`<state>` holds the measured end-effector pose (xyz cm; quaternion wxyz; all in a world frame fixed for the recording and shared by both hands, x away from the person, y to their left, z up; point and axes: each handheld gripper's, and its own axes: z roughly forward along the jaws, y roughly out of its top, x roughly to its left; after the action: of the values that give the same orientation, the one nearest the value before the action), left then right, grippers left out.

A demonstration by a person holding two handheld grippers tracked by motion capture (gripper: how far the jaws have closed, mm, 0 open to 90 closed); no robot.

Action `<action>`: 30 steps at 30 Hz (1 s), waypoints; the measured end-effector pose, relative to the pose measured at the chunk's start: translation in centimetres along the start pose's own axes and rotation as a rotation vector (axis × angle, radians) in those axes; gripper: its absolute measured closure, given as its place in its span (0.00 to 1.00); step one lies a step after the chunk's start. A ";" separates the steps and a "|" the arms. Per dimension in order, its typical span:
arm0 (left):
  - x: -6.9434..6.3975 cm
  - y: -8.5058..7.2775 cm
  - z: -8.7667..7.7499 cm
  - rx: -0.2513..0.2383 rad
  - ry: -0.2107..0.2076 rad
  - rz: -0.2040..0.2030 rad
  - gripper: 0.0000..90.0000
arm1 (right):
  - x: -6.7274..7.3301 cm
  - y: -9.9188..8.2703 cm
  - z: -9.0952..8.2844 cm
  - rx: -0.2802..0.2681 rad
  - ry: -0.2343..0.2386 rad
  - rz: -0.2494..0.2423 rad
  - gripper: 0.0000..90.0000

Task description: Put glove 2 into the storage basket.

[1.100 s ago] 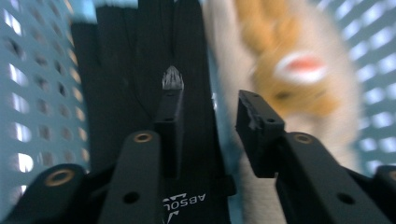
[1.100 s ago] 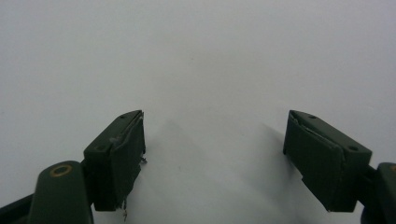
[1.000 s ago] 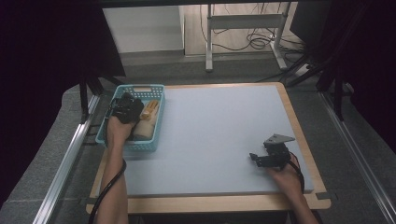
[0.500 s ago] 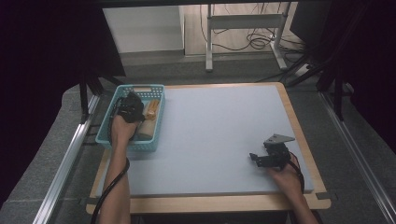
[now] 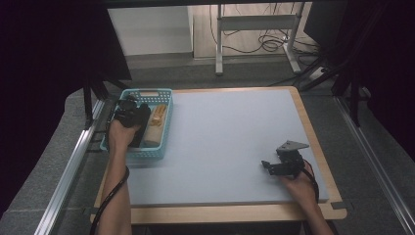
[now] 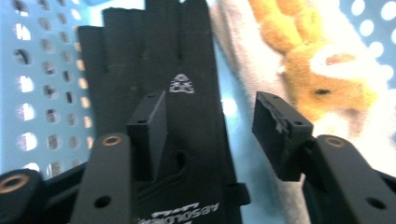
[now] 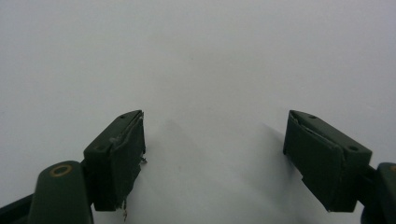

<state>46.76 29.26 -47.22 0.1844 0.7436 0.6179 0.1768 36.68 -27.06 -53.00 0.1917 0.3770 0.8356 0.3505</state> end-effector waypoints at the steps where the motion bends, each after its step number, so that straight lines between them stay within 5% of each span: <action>1: 0.2 -0.1 -0.2 -0.008 0.002 -0.005 0.47 | 0.0 0.0 0.0 0.000 0.000 0.000 0.23; 11: 1.6 -1.1 -2.3 -0.085 -0.045 -0.037 0.33 | 0.0 0.0 0.0 0.000 -0.001 0.000 0.22; 30: 1.4 -2.1 -5.0 -0.192 -0.133 -0.040 0.18 | 0.0 0.0 0.0 -0.001 -0.004 0.001 0.22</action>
<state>42.75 31.24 -43.87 0.2990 0.7200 0.5994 0.1815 36.67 -27.04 -53.01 0.1933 0.3778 0.8350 0.3503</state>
